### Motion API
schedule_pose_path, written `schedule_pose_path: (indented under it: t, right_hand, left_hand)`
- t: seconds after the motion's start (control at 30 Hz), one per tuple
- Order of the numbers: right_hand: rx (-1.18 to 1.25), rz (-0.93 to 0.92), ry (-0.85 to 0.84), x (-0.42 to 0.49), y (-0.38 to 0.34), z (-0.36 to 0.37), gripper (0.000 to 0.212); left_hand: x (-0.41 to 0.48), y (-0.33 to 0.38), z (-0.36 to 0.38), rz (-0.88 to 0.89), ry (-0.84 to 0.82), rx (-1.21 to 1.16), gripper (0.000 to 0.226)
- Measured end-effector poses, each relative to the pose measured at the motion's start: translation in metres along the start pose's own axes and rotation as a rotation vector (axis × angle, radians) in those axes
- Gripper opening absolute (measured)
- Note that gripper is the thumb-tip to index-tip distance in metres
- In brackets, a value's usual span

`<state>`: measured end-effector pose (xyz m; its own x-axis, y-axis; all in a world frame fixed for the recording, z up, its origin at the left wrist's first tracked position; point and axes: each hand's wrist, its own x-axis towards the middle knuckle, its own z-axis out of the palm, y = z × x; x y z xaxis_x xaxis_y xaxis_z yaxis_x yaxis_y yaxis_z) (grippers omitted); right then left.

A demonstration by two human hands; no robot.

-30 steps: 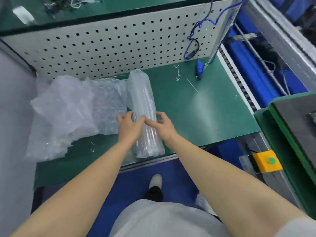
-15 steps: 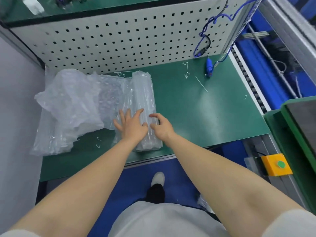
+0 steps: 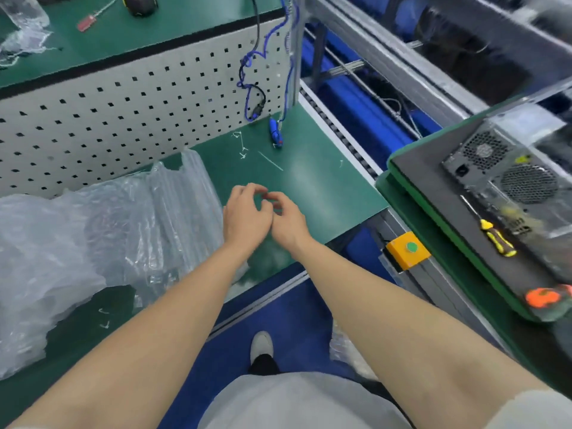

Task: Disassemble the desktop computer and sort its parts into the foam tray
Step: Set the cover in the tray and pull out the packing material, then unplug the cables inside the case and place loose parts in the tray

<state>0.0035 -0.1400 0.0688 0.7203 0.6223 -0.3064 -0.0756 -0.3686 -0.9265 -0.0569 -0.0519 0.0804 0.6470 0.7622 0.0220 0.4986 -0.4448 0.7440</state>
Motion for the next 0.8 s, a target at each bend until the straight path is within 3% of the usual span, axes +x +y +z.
schedule_pose_path:
  t: [0.17, 0.43, 0.8]
  right_hand:
    - [-0.023, -0.001, 0.292, -0.018, 0.007, -0.114, 0.032]
    - [-0.038, -0.023, 0.782, -0.095, 0.031, -0.292, 0.011]
    - [-0.108, -0.037, 1.025, -0.17, 0.023, -0.437, 0.015]
  left_hand:
    - [-0.01, 0.099, 0.069, 0.179, -0.173, -0.057, 0.021]
    - [-0.06, 0.246, 0.176, 0.529, -0.404, -0.083, 0.02]
    - [-0.1, 0.38, 0.246, 0.793, -0.579, -0.142, 0.019]
